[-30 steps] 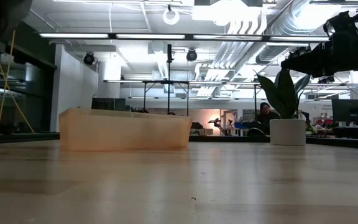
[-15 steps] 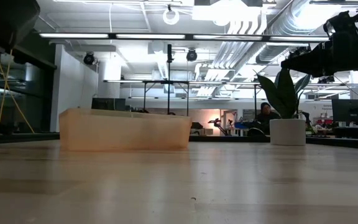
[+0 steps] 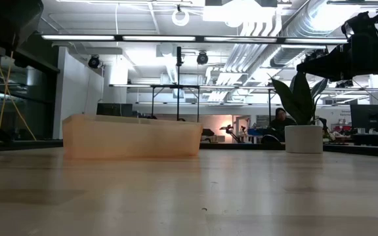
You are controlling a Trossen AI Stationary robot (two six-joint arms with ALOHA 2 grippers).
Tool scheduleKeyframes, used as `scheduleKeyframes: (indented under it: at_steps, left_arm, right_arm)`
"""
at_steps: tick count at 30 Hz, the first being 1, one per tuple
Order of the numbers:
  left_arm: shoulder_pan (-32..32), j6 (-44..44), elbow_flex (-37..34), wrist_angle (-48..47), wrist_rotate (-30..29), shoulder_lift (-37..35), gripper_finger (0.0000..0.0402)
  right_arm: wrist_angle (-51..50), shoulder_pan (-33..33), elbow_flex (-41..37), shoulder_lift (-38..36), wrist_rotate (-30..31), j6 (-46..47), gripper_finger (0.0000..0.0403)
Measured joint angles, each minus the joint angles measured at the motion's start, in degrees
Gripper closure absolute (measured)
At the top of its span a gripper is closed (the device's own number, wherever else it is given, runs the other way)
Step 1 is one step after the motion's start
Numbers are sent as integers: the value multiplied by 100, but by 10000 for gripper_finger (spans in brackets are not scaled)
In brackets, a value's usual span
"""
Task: Pick and place pill bottles into a basket
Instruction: Put the blue pill bottle into the orange bin
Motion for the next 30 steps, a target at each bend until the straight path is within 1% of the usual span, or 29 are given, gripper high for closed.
scheduleKeyframes:
  at_steps: [6,9,12,16,19,22,26,30]
  left_arm:
    - [2,597,0,-7,101,0,220]
    - [53,979,0,-219,135,0,239]
    - [212,1155,0,-480,336,0,252]
    - [501,1428,0,-697,763,-13,255]
    - [729,1778,0,-735,1073,-13,249]
    - [950,2115,0,-908,1245,-15,246]
    - [1217,2516,0,-1224,1497,-20,254]
    - [1479,2860,4,-1553,1655,-160,256]
  right_arm:
    - [0,1,-2,0,0,-1,363]
    - [2,1,-1,0,0,-4,362]
    - [2,1,-1,0,0,-7,361]
    - [2,1,-1,0,0,-10,364]
    - [4,0,-2,0,0,-11,362]
    - [3,1,-2,0,0,-11,359]
    - [4,0,-2,0,2,-15,361]
    - [2,1,-2,1,1,-116,363]
